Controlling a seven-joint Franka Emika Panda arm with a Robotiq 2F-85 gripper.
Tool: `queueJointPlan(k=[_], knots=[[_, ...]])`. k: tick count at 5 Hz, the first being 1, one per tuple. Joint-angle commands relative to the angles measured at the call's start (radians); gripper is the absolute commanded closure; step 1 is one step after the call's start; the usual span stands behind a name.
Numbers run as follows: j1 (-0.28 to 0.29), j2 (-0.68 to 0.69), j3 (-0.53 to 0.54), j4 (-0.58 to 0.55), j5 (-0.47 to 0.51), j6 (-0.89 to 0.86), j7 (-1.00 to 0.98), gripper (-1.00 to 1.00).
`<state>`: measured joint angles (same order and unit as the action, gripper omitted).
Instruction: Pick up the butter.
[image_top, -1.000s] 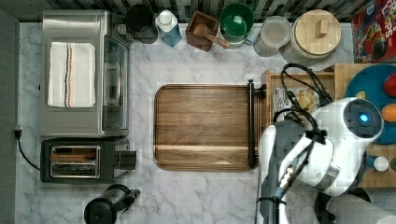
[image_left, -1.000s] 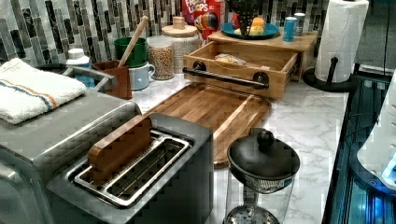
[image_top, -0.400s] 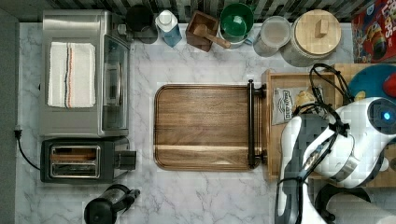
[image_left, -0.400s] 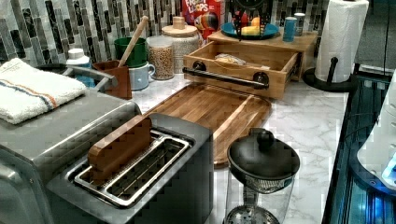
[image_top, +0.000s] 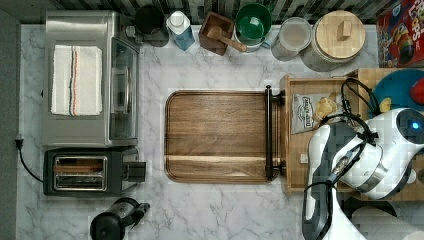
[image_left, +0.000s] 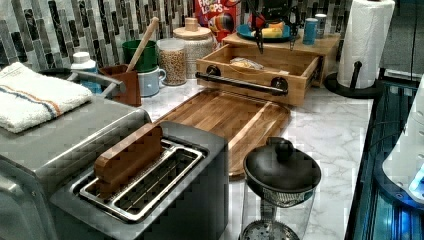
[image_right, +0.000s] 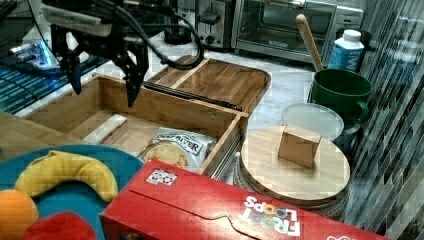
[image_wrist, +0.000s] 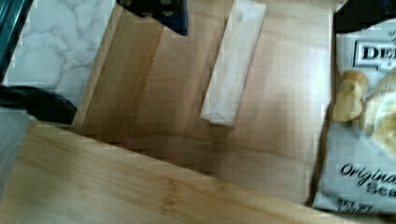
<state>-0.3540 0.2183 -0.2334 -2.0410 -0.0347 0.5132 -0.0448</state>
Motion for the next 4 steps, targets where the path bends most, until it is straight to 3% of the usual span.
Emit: queueJointPlan(k=[1,4], knots=[[0.001,-0.038,-0.038,-0.069,-0.042,0.17,0.183,-1.0],[0.008,-0.065,-0.034,-0.255,-0.012,0.377,0.237,-1.0]])
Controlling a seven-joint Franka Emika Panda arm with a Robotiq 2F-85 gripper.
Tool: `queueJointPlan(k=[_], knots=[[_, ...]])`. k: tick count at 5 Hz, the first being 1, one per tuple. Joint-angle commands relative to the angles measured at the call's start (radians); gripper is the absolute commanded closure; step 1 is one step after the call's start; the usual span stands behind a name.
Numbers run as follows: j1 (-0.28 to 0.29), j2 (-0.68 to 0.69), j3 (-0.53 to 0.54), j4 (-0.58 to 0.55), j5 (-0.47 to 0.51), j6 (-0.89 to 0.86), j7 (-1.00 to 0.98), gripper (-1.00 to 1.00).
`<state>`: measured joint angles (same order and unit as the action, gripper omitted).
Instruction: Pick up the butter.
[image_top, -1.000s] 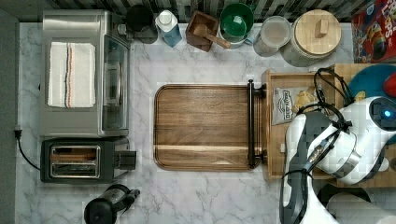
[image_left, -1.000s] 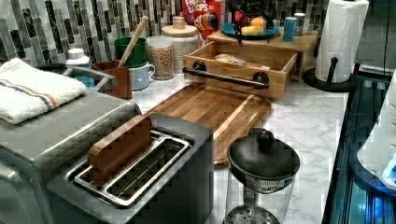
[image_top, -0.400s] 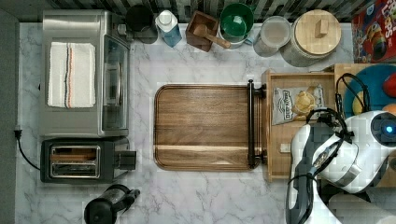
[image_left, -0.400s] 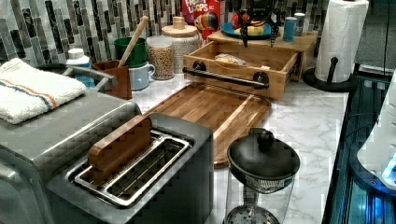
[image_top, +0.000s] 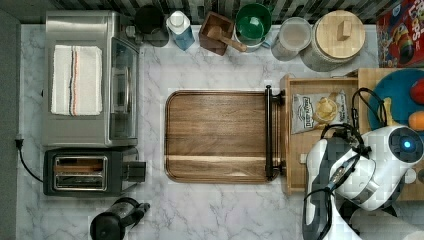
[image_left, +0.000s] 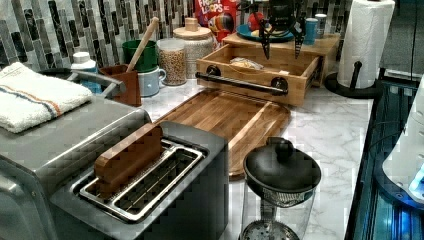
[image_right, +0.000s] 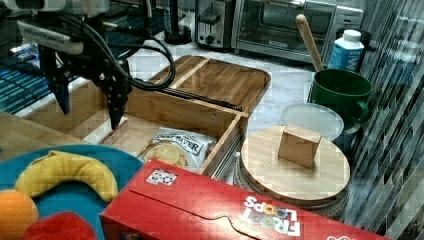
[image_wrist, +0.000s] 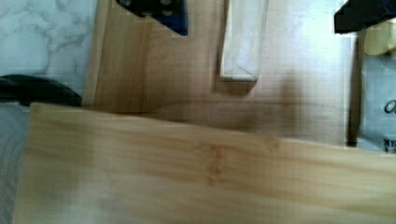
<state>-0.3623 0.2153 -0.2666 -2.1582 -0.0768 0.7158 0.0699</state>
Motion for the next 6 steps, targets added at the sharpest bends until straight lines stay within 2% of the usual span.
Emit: queueJointPlan(k=[1,2,3,4,6], knots=[[0.015,-0.056,0.001,-0.16,0.038,0.192,0.132,-1.0],[0.016,-0.062,0.001,-0.181,0.044,0.201,0.138,-1.0],[0.021,-0.057,0.002,-0.22,0.027,0.288,0.147,-1.0],[0.032,-0.052,-0.001,-0.23,-0.009,0.326,0.167,1.0],[0.053,-0.063,0.0,-0.197,-0.056,0.275,0.192,1.0]])
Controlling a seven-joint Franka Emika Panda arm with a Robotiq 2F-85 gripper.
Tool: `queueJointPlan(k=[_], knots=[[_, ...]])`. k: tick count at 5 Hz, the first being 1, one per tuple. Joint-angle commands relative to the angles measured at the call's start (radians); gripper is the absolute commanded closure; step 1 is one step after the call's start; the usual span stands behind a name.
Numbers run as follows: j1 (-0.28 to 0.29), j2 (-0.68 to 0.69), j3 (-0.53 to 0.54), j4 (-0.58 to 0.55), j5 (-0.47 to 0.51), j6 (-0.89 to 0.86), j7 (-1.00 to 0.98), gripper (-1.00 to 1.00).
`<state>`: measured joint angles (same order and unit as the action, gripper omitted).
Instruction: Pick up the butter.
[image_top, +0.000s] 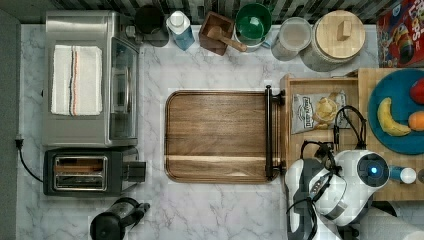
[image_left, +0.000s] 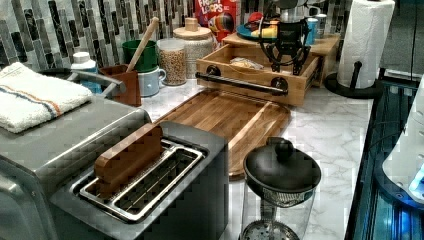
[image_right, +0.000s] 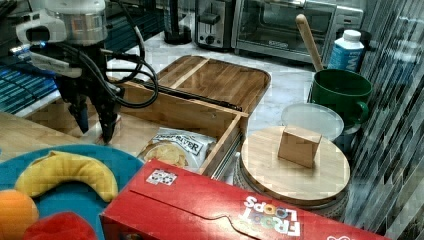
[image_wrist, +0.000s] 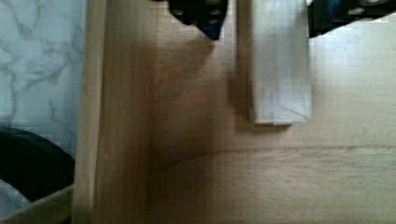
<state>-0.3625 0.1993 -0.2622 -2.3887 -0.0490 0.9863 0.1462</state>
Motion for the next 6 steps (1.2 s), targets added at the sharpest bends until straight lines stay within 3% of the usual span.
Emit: queueJointPlan(k=[1,2,3,5,6], knots=[[0.041,-0.044,0.015,0.084,-0.074,-0.022,0.044,1.0],[0.047,-0.045,0.014,0.113,-0.144,0.027,-0.01,1.0],[0.034,-0.021,0.029,0.175,-0.151,0.035,-0.093,1.0],[0.014,-0.018,0.073,0.334,-0.05,-0.137,-0.303,1.0],[0.034,0.01,0.072,0.499,-0.032,-0.372,-0.329,1.0]])
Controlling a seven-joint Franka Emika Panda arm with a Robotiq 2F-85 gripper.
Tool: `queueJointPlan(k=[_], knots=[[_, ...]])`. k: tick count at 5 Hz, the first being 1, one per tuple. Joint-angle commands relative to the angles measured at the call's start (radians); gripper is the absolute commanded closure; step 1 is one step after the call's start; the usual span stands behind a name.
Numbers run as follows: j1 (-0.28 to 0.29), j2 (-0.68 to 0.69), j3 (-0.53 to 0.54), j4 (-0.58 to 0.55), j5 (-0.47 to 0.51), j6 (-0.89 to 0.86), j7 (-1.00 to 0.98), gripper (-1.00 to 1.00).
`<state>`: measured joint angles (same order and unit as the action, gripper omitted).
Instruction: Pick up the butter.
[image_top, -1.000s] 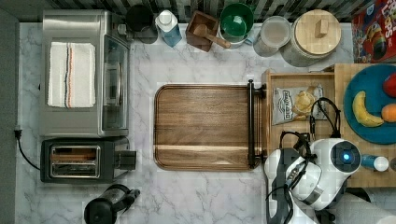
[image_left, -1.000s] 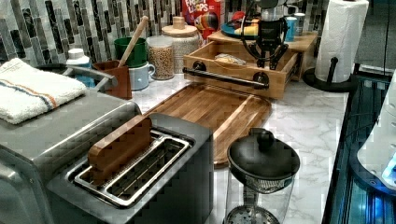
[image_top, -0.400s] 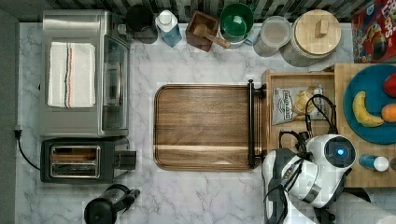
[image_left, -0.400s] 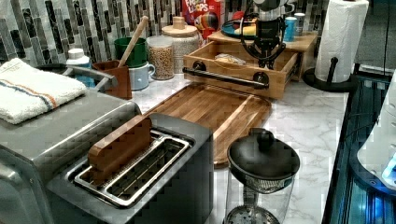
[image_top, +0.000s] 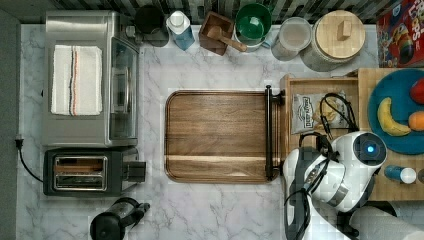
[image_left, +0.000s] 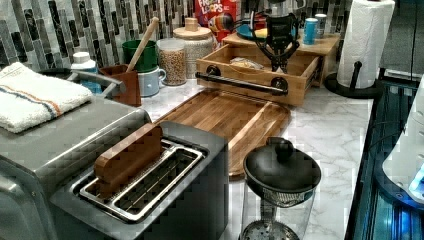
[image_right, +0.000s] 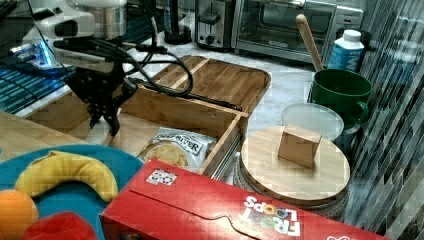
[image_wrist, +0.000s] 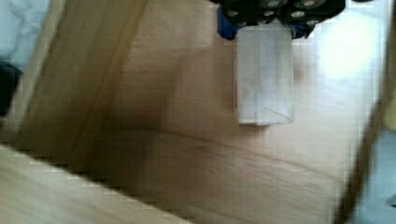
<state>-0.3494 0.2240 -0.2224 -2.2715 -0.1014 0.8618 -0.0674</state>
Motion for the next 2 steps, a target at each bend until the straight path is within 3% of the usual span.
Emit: queueJointPlan(k=[1,2], knots=[[0.061,-0.034,0.041,0.422,-0.035,-0.341,-0.006,1.0],[0.124,-0.042,0.066,0.492,-0.101,-0.481,0.151,1.0]])
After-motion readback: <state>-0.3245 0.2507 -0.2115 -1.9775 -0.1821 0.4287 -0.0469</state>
